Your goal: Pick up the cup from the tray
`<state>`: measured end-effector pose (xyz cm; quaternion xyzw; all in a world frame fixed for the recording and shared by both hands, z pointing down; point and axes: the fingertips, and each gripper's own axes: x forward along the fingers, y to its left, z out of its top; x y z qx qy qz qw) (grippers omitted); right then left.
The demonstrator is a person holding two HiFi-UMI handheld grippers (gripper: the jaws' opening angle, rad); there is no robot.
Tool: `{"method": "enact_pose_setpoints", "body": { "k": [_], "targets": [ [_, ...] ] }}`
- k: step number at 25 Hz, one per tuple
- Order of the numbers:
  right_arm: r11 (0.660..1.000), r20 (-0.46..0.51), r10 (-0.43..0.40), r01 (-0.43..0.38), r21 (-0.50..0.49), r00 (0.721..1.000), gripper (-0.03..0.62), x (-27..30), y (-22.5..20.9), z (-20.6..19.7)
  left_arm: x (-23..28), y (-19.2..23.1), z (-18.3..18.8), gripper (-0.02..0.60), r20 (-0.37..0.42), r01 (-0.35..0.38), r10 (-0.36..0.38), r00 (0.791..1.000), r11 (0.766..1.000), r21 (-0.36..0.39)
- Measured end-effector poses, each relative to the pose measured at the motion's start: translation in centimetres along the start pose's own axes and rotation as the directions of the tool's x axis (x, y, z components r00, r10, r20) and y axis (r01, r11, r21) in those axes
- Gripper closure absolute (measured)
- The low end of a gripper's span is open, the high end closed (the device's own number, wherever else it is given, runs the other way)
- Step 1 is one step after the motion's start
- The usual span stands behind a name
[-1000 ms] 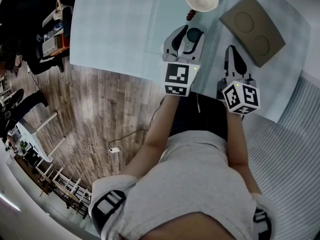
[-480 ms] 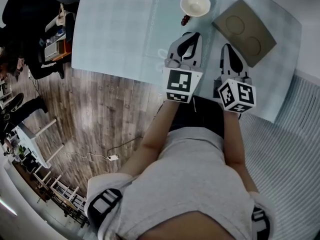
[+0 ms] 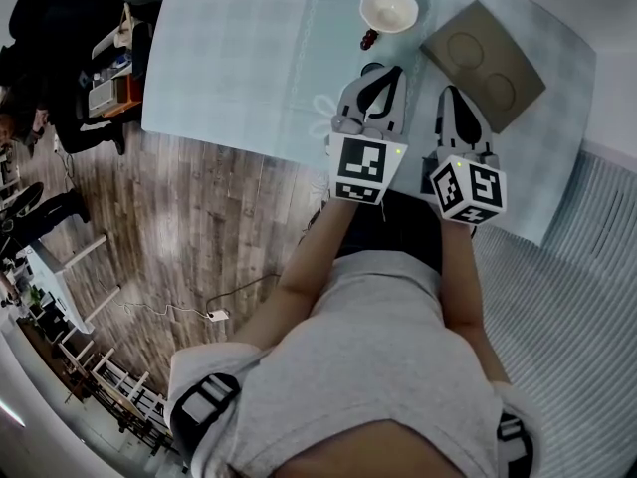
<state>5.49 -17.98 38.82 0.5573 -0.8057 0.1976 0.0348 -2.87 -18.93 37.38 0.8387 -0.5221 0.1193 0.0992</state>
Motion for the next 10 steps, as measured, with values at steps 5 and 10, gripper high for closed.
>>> {"method": "enact_pose_setpoints", "body": {
  "k": [5,10],
  "targets": [
    [1.000,-0.005,0.008,-0.008,-0.009,1.000,0.588,-0.08,0.37,-0.04,-0.25,0.16,-0.24,0.574,-0.009,-0.009,0.009,1.000,1.000,0.001],
    [1.000,-0.011,0.005,-0.005,-0.018,1.000,0.588,-0.26,0.42,-0.39,-0.46,0.53,-0.56,0.574,-0.020,-0.021,0.021,1.000,1.000,0.013]
  ]
}}
